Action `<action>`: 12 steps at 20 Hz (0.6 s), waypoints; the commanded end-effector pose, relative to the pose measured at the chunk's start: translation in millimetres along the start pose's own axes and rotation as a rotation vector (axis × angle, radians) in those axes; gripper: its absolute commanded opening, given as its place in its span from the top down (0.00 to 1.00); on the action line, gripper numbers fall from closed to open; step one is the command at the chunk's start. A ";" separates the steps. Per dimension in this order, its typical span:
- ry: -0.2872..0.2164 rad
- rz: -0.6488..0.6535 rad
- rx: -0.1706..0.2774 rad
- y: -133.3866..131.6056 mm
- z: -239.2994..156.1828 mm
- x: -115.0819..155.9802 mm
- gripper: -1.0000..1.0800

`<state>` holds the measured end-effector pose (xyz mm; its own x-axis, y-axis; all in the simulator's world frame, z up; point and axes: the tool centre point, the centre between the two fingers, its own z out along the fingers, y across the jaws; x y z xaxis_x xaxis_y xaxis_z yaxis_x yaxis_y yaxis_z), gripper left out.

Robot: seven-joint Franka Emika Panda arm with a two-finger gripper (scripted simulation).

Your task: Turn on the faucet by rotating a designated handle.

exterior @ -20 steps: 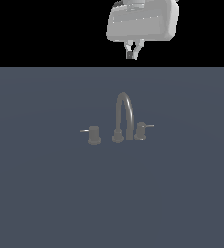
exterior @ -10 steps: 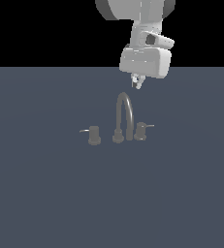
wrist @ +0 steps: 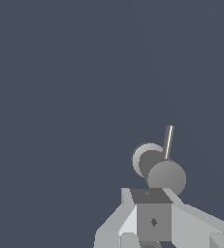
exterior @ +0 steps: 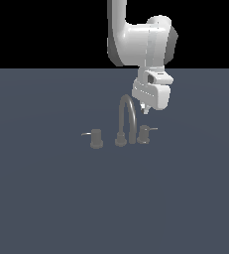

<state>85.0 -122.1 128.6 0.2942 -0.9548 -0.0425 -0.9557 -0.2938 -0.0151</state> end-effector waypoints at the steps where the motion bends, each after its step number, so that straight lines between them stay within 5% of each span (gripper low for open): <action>1: 0.013 0.045 -0.003 -1.2 19.4 8.6 1.00; 12: 0.043 0.141 -0.012 0.0 63.6 26.4 1.00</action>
<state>92.2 -143.3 66.6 0.1643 -0.9864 -0.0037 -0.9864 -0.1643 0.0006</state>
